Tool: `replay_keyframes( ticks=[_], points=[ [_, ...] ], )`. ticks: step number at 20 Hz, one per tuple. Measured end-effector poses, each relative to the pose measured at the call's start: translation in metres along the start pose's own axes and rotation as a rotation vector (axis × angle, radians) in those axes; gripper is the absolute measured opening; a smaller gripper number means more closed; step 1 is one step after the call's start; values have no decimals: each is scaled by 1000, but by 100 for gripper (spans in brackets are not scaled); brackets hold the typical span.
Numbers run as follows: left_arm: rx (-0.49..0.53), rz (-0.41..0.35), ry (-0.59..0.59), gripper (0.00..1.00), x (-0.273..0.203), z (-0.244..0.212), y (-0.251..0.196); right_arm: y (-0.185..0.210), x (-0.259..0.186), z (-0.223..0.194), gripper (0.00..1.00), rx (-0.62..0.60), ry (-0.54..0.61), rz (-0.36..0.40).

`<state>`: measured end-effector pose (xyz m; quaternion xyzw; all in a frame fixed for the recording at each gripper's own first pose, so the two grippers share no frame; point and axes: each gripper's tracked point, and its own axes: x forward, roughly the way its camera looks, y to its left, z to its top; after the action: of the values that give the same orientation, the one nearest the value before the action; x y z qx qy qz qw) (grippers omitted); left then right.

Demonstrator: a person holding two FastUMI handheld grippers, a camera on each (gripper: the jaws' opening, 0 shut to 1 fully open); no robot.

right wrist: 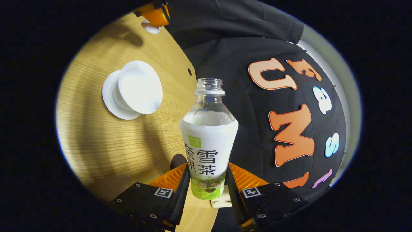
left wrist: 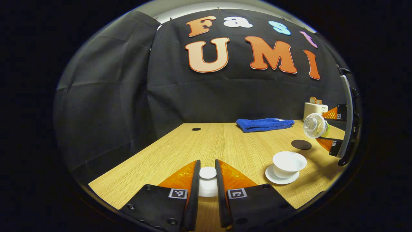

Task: Open the teacup lid with one hand, grasp the water bottle and pour water into the teacup with the other hand; after pouring, place the water bottle on the coaster and then close the teacup lid.

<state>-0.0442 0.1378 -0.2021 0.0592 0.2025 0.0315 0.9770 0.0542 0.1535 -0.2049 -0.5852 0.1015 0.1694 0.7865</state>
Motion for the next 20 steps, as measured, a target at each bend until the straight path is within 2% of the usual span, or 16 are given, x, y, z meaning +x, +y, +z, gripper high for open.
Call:
replay_keyframes(
  ticks=[1, 4, 5, 8, 9, 10, 20],
  points=[
    [1, 2, 0, 34, 0, -1, 1, -2, 0, 1, 63, -35, -2, -20],
    [2, 3, 6, 30, -1, -3, 2, 1, 1, 0, 63, -127, -12, -44],
    [5, 4, 4, 34, -2, -3, 3, 2, 1, 0, 63, -145, -15, -42],
    [14, 6, -1, 31, -3, 1, 5, 4, 0, 1, 63, -196, -20, -54],
    [15, 5, -2, 31, -2, 1, 6, 4, 0, 3, 60, -217, -27, -63],
    [13, 5, -3, 31, -2, 0, 5, 6, 0, 2, 63, -241, -30, -72],
    [17, -2, -2, 31, -3, 1, 3, -12, 7, 3, 63, -387, -59, -148]
  ],
)
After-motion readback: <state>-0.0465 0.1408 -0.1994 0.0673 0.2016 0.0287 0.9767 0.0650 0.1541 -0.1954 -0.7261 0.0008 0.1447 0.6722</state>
